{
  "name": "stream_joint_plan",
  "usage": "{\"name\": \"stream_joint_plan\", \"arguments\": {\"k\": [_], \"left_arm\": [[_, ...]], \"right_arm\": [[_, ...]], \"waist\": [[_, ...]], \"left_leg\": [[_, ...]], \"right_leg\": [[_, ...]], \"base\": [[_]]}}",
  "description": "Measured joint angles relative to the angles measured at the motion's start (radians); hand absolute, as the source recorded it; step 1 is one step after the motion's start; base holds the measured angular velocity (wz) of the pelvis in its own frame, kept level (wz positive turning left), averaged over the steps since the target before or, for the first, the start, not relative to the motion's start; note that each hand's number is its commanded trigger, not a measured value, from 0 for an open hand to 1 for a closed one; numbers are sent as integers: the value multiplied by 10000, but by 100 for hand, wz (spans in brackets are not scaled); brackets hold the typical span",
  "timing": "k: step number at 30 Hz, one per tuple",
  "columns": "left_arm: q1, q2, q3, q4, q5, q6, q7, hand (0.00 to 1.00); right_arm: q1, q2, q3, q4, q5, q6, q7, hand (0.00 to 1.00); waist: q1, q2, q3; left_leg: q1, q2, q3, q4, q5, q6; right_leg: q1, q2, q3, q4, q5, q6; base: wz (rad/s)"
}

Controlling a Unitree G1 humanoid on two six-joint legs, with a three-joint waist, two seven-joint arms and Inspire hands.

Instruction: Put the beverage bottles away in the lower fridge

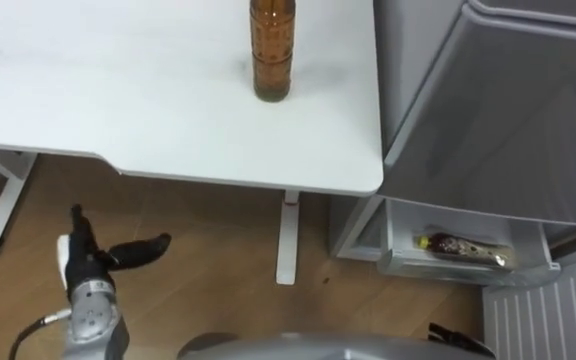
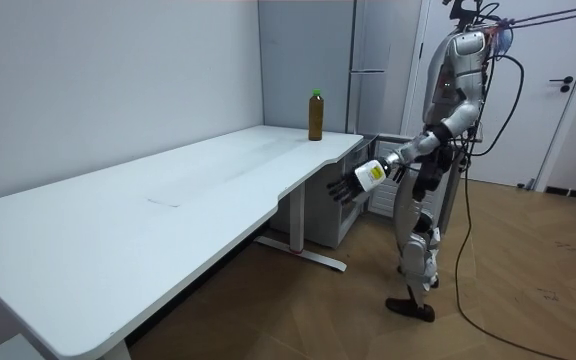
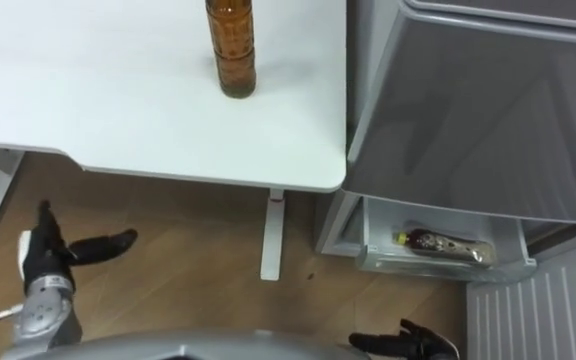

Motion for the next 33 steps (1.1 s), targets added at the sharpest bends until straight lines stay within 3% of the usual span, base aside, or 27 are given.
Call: {"name": "stream_joint_plan", "arguments": {"k": [4, 10, 15, 24, 30, 31, 33], "left_arm": [[-49, 41, 27, -1585, 675, -309, 1095, 0], [-77, 61, 49, -3218, 745, -748, 2246, 0], [-100, 87, 9, -4106, 749, -937, 2740, 0], [-179, 76, -515, -4141, 720, -966, 2497, 0], [-185, 58, -1064, -4085, 691, -948, 1609, 0], [-184, 61, -1133, -4072, 690, -948, 1402, 0], [-186, 68, -1191, -4044, 677, -947, 1160, 0]], "right_arm": [[-105, 4, 24, -10, -400, -5, -2, 0], [-223, 94, 97, 119, -436, -136, -10, 0], [-245, 93, 93, 264, -420, -138, 16, 0], [-206, 159, 209, 301, -194, -246, 8, 0], [-290, 175, 167, 322, -281, -388, -8, 0], [-291, 177, 172, 337, -295, -463, -18, 0], [-288, 183, 181, 391, -298, -480, -24, 0]], "waist": [[84, -8, -1], [63, 61, 13], [25, 117, 11], [-103, 53, 19], [-268, 63, 23], [-299, 112, 92], [-398, 77, 73]], "left_leg": [[39, 0, -42, 3, 1, 0], [153, -7, -130, 17, 0, -1], [157, -8, -124, 9, 0, -1], [180, -10, -78, -89, 5, -5], [297, -4, 87, -111, 29, -8], [362, -4, 113, -121, 30, -8], [360, -8, 150, -131, 29, -8]], "right_leg": [[89, 6, -15, 3, 0, 0], [153, 13, -30, -30, 1, -1], [149, 14, -27, -31, 0, -1], [143, 14, 44, -29, 0, -1], [143, 24, 375, -47, 0, -1], [146, 25, 434, -60, 0, -1], [160, 25, 474, -116, 4, -3]], "base": [[0], [2], [0], [0], [-9], [-10], [-5]]}}
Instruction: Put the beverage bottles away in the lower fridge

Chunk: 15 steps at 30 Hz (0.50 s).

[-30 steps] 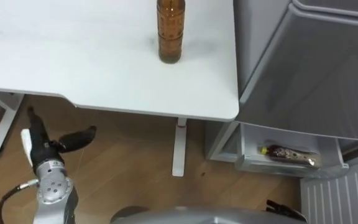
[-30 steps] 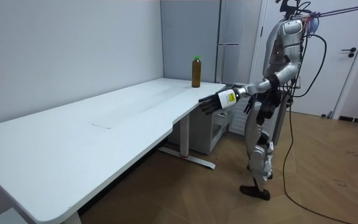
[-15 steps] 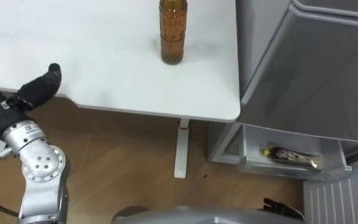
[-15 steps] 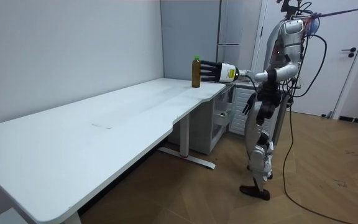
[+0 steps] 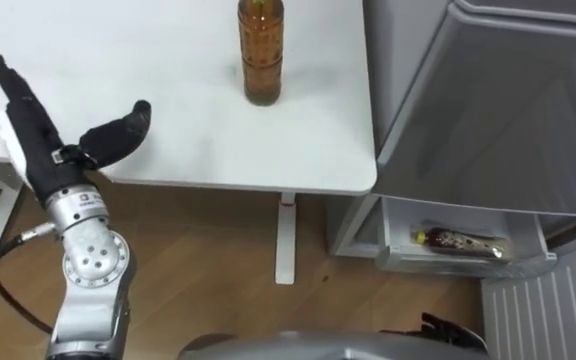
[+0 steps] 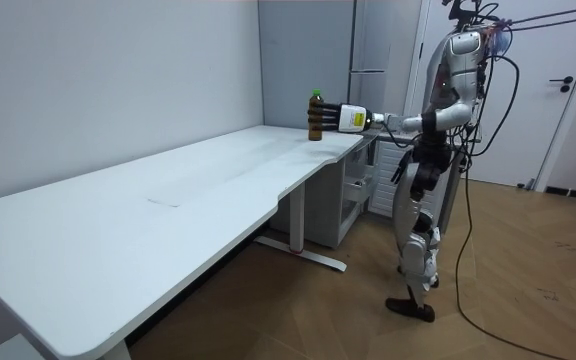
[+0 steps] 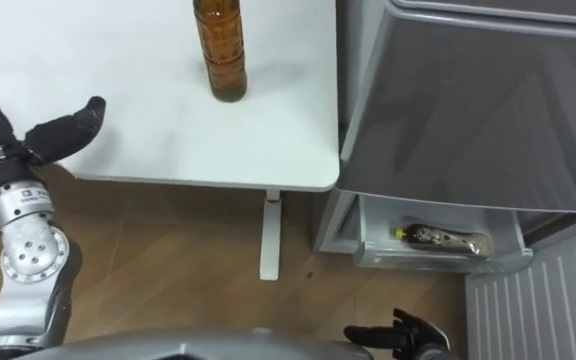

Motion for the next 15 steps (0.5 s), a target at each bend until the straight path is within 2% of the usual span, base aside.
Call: {"name": "stream_joint_plan", "arguments": {"k": [7, 12, 15], "left_arm": [[-36, 18, -66, 18, -1541, 264, -972, 0], [-49, 41, -67, 67, -1584, 329, -1675, 0], [-56, 39, -126, 180, -2020, 334, -1941, 0]], "right_arm": [[-19, -1, -207, -71, 1, 24, 31, 0], [31, 14, -551, -99, -3, 33, 49, 0], [90, 14, -582, -183, -1, 12, 60, 0]], "waist": [[-408, 117, -39], [-628, 163, -40], [-694, 161, -35]], "left_leg": [[19, 40, 93, -35, -2, -3], [57, 52, 160, -121, -1, -3], [202, 80, 310, -186, 2, -8]], "right_leg": [[-21, 48, 155, -27, 20, -28], [-30, 72, 379, -38, 24, -36], [-21, 96, 573, -36, 28, -43]], "base": [[-3], [-5], [-15]]}}
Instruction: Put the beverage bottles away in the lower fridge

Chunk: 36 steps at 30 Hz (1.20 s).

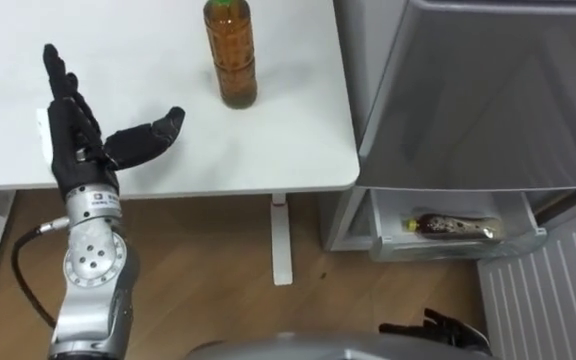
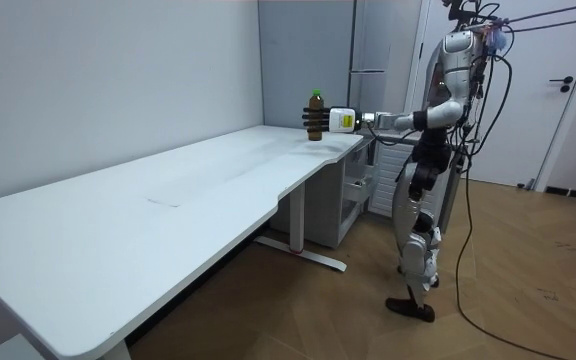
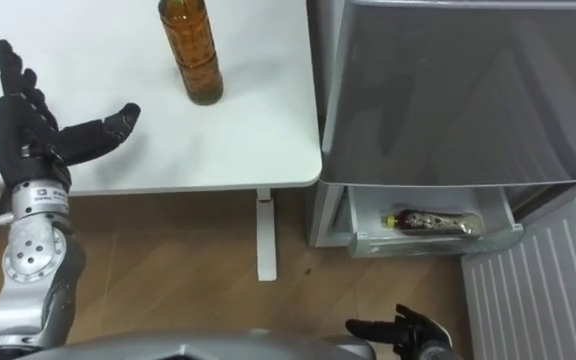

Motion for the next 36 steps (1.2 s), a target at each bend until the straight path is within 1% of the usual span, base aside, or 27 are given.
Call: {"name": "stream_joint_plan", "arguments": {"k": [2, 4, 6, 7, 11, 12, 13, 15, 18, 20, 22, 25, 27, 28, 30, 31, 32, 34, 35, 36], "left_arm": [[-93, 2, 1, 144, -353, 6, -135, 0], [-175, 7, 33, 200, -847, 15, -296, 0], [-204, 29, 89, 218, -1100, 15, -407, 0], [-230, 32, 127, 264, -1127, 17, -485, 0], [-498, 32, 296, 470, -1288, 72, -684, 0], [-616, 31, 307, 624, -1287, 87, -688, 0], [-714, 34, 311, 732, -1281, 139, -691, 0], [-832, 38, 314, 815, -1284, 168, -692, 0], [-1065, 38, 338, 984, -1284, 298, -691, 0], [-1296, 40, 359, 1216, -1284, 385, -691, 0], [-1484, 46, 444, 1262, -1289, 528, -723, 0], [-1688, 59, 688, 1307, -1306, 566, -958, 0], [-1849, 93, 683, 1448, -1454, 605, -1092, 0], [-1898, 112, 682, 1452, -1486, 659, -1144, 0], [-1899, 162, 683, 1488, -1588, 740, -1296, 0], [-1899, 186, 682, 1493, -1705, 860, -1402, 0], [-1899, 200, 682, 1502, -1741, 895, -1472, 0], [-1902, 354, 682, 1504, -1879, 1068, -1641, 0], [-1902, 405, 682, 1510, -1879, 1093, -1681, 0], [-1909, 458, 682, 1507, -1879, 1133, -1741, 0]], "right_arm": [[16, 6, -107, -23, -3, -6, 66, 0], [33, 10, -199, -21, -4, -5, 57, 0], [45, 11, -232, -18, -1, -6, 50, 0], [81, 10, -301, -18, 0, -8, 52, 0], [143, 9, -489, -15, -2, 2, 49, 0], [200, 14, -574, -21, -4, 7, 46, 0], [259, 17, -632, -17, -4, 20, 37, 0], [374, 15, -716, -58, -28, 25, 13, 0], [547, 17, -889, -65, -124, 69, -155, 0], [635, 8, -1009, -48, -264, 177, -221, 0], [642, 5, -1114, -40, -483, 218, -271, 0], [628, -5, -1298, 32, -880, 274, -264, 0], [627, -9, -1375, 128, -1012, 302, -271, 0], [620, -16, -1379, 135, -1023, 405, -276, 0], [624, -21, -1379, 205, -1204, 492, -335, 0], [639, -23, -1380, 256, -1415, 572, -383, 0], [650, -26, -1391, 270, -1542, 632, -390, 0], [662, -25, -1446, 295, -2073, 877, -494, 0], [665, -25, -1457, 295, -2166, 934, -514, 0], [696, -24, -1452, 293, -2405, 1081, -572, 0]], "waist": [[-79, 5, -1], [-127, -6, 0], [-155, -13, 4], [-177, -62, 33], [-188, -102, 67], [-190, -103, 62], [-235, -78, 34], [-258, -101, 29], [-254, -47, 7], [-265, 24, 5], [-375, 93, -5], [-521, 128, 1], [-581, 155, 3], [-622, 164, 6], [-760, 166, 8], [-814, 186, 20], [-846, 182, 30], [-1001, 182, 27], [-1035, 181, 26], [-1061, 179, 26]], "left_leg": [[0, 10, 25, -11, 0, 0], [32, 39, 189, -37, 0, -1], [110, 54, 298, -107, 4, -9], [168, 62, 367, -143, 5, -10], [276, 77, 540, -198, 5, -10], [325, 77, 564, -209, 4, -10], [337, 79, 562, -214, 3, -9], [338, 90, 562, -254, 1, -11], [379, 118, 568, -288, 7, -22], [447, 125, 582, -291, 15, -34], [472, 135, 603, -296, 17, -37], [537, 152, 699, -348, 20, -41], [547, 151, 750, -364, 19, -41], [539, 153, 777, -374, 19, -41], [557, 157, 782, -371, 20, -42], [599, 159, 802, -382, 20, -42], [615, 159, 809, -395, 20, -42], [632, 161, 815, -467, 20, -42], [633, 163, 819, -476, 20, -42], [636, 167, 836, -487, 20, -42]], "right_leg": [[-6, 8, 62, 5, 5, -7], [-60, 24, 169, 18, 10, -13], [-85, 42, 303, 43, 15, -20], [-56, 49, 374, 58, 14, -20], [-42, 68, 603, 138, 14, -19], [-32, 69, 624, 143, 14, -19], [-40, 70, 609, 142, 15, -18], [-57, 83, 603, 144, 17, -19], [-68, 119, 619, 144, 42, -44], [-68, 129, 643, 153, 46, -50], [-68, 142, 699, 156, 49, -55], [-40, 170, 869, 162, 52, -59], [-6, 171, 881, 165, 52, -59], [-1, 172, 899, 172, 53, -60], [6, 173, 898, 174, 53, -60], [5, 172, 900, 173, 53, -60], [-10, 173, 901, 173, 53, -60], [-23, 177, 898, 178, 52, -59], [-31, 180, 899, 179, 52, -59], [-50, 186, 900, 185, 52, -60]], "base": [[-11], [-12], [-20], [-19], [-15], [-6], [-3], [0], [-4], [-6], [-7], [-11], [-6], [0], [0], [0], [-4], [0], [-4], [-5]]}}
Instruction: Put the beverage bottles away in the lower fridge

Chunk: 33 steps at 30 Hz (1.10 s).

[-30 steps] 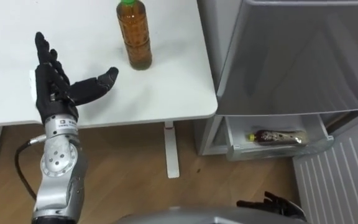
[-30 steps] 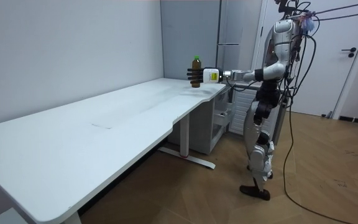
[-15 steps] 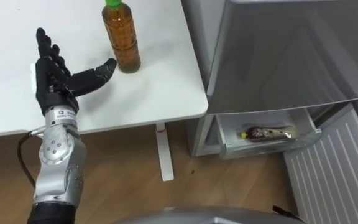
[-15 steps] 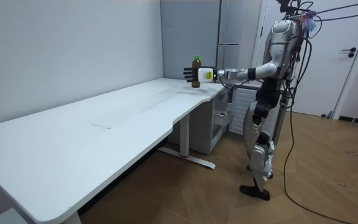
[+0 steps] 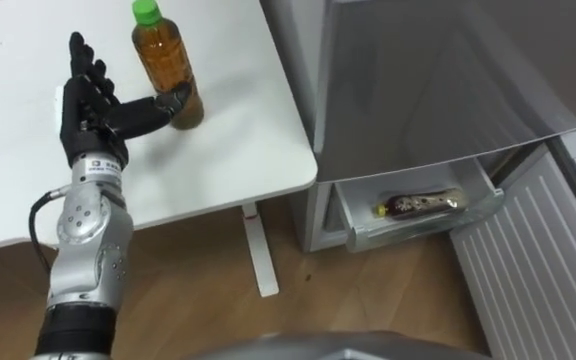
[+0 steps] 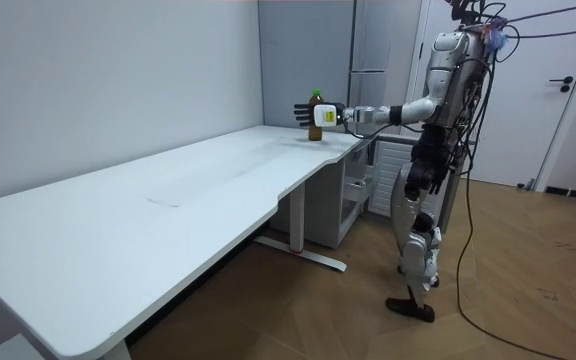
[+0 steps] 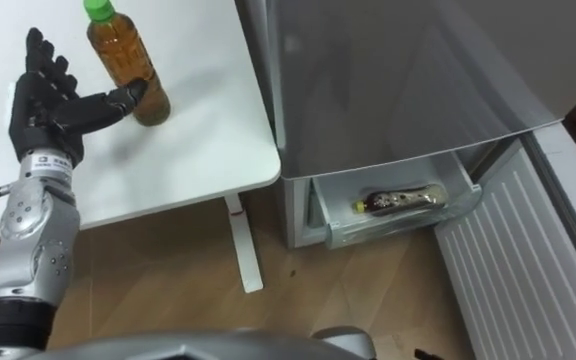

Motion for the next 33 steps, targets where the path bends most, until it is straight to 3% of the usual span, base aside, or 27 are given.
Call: {"name": "stream_joint_plan", "arguments": {"k": [4, 12, 19, 29, 33], "left_arm": [[-35, 4, 5, 4, -4, 156, -192, 0], [-486, 10, -13, 433, -197, 507, -448, 0], [-1141, 91, 1, 1322, -636, 602, -440, 0], [-1322, 384, 8, 1537, -642, 903, -211, 0], [-1888, 564, 304, 2293, -751, 905, -130, 0]], "right_arm": [[226, 40, 79, 5, -723, 476, -14, 0], [295, 185, 90, 3, -1327, 926, 43, 0], [254, 186, 83, -51, -1567, 1147, 108, 0], [183, 186, 86, -91, -1635, 1281, 116, 0], [178, 162, 84, -86, -1744, 1244, 109, 0]], "waist": [[26, -7, 4], [-36, -134, 0], [-56, -103, 27], [-74, -40, 4], [-51, 64, 35]], "left_leg": [[33, 23, 105, -22, 3, -4], [66, 40, 240, -62, 1, -3], [45, 72, 327, -97, 2, -4], [2, 78, 538, -90, 2, -4], [27, 85, 575, -99, 1, -5]], "right_leg": [[-125, 14, 12, 129, -1, 1], [-164, 21, 29, 174, 7, -11], [-283, 86, 229, 319, 15, -25], [-467, 98, 385, 361, 17, -27], [-484, 134, 550, 361, 20, -32]], "base": [[-8], [-8], [-6], [-8], [-6]]}}
